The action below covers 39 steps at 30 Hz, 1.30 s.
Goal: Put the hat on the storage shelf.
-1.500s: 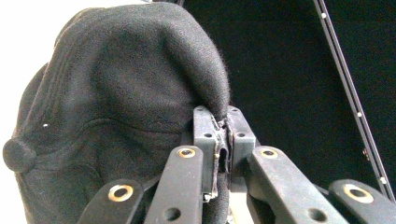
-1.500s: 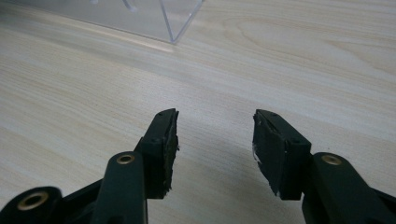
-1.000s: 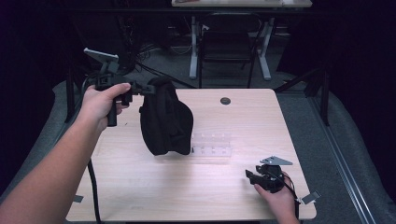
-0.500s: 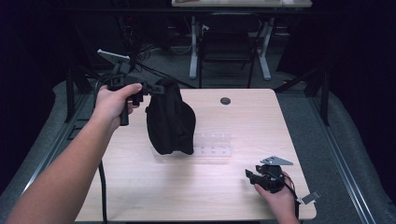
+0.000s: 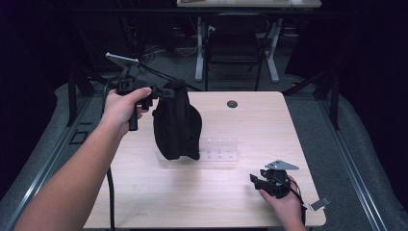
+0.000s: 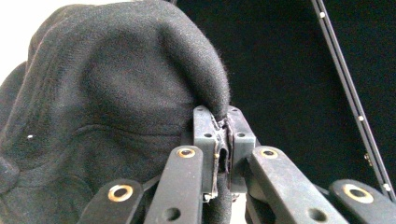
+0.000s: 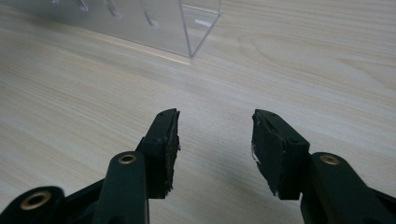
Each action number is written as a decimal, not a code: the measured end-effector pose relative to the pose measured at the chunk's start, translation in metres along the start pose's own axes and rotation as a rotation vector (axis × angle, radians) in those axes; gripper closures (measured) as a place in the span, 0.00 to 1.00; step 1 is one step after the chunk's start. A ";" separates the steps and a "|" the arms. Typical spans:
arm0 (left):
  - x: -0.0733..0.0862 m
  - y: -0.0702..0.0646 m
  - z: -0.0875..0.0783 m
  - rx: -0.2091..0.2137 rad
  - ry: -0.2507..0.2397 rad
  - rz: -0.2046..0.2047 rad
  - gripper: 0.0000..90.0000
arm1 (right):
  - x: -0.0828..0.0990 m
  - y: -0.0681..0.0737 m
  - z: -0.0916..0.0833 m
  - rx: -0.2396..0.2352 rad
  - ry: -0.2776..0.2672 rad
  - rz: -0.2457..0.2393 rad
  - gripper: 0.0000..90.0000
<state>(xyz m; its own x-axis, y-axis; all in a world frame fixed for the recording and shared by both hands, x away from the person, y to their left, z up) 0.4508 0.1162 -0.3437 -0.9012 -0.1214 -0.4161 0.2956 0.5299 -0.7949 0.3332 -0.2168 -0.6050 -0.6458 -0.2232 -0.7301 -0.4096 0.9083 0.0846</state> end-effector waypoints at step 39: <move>0.001 -0.006 0.009 0.010 0.005 0.025 0.95 | -0.074 0.088 0.022 -0.150 0.005 -0.180 0.67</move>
<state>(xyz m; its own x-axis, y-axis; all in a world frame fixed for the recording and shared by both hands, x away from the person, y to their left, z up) 0.4511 0.1057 -0.3431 -0.8950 -0.1037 -0.4339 0.3214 0.5245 -0.7884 0.3587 -0.1130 -0.5585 -0.5565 -0.3790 -0.7394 -0.6094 0.7911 0.0532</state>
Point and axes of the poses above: each handheld gripper's, and its own axes: z roughly forward along the jaws, x roughly out of its underside, y roughly to its left, the point moved 7 cm from there along z, roughly forward along the jaws, and after that the axes turned 2 degrees about -z, right-handed, at the moved point
